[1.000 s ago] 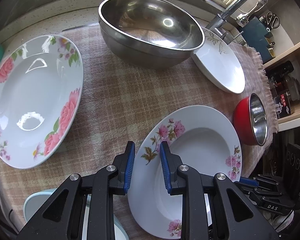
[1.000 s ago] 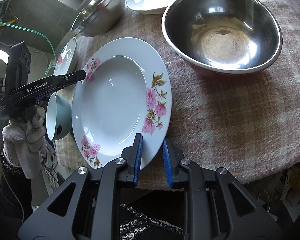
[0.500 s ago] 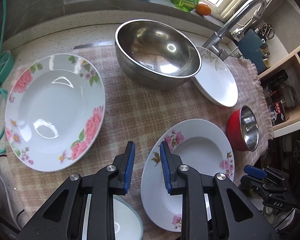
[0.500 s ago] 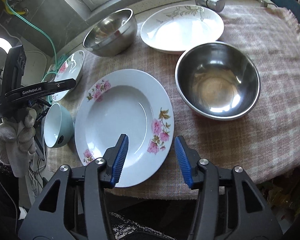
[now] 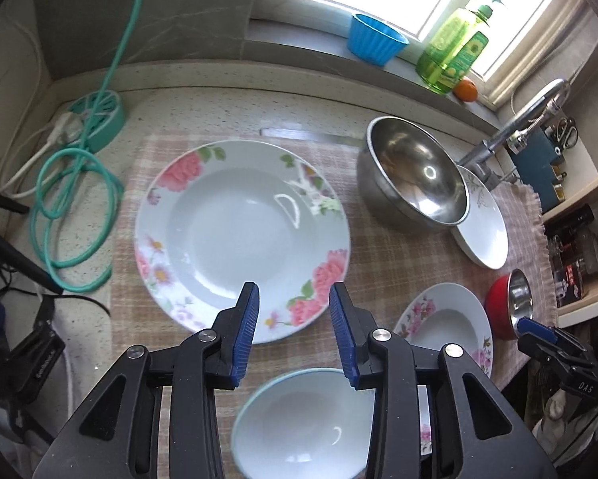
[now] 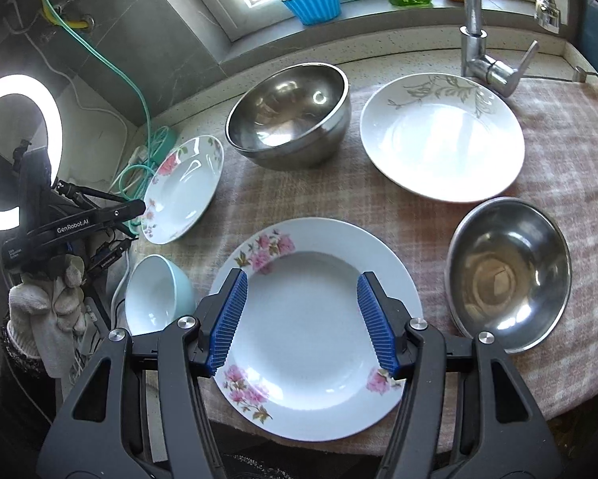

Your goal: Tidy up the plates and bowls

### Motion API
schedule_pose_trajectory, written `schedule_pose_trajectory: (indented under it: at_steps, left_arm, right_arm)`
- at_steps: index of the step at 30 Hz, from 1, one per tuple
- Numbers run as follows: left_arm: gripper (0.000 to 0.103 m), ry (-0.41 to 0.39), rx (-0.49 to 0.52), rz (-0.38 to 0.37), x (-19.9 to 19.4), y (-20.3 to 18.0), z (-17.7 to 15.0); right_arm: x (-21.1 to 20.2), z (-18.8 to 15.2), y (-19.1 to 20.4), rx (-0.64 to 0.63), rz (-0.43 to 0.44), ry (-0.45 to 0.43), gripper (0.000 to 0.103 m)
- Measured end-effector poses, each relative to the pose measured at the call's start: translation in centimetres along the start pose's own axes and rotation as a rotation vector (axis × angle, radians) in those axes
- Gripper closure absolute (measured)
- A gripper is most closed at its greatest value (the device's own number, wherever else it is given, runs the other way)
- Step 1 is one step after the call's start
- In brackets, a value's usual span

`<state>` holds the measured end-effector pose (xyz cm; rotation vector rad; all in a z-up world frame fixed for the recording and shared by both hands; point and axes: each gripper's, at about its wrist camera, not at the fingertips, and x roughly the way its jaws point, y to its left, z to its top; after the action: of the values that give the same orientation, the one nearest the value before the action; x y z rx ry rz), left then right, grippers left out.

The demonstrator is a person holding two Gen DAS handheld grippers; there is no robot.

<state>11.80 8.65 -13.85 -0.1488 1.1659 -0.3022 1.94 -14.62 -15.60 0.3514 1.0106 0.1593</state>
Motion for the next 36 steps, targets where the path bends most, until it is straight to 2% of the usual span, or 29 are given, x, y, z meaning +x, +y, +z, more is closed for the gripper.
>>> schedule_pose_trajectory:
  at_steps: [12, 27, 36]
  left_arm:
    - [0.068, -0.042, -0.161, 0.075, -0.2, 7.8, 1.5]
    - [0.068, -0.019, -0.195, 0.07, 2.6, 10.2, 3.7]
    - [0.068, 0.003, -0.218, 0.067, 4.0, 11.2, 4.2]
  right_arm:
    - [5.4, 3.9, 4.8, -0.089, 0.054, 0.024, 0.043]
    - [12.8, 6.3, 7.8, -0.102, 0.118, 0.125, 0.044]
    - [15.6, 7.3, 8.4, -0.092, 0.113, 0.169, 0.058]
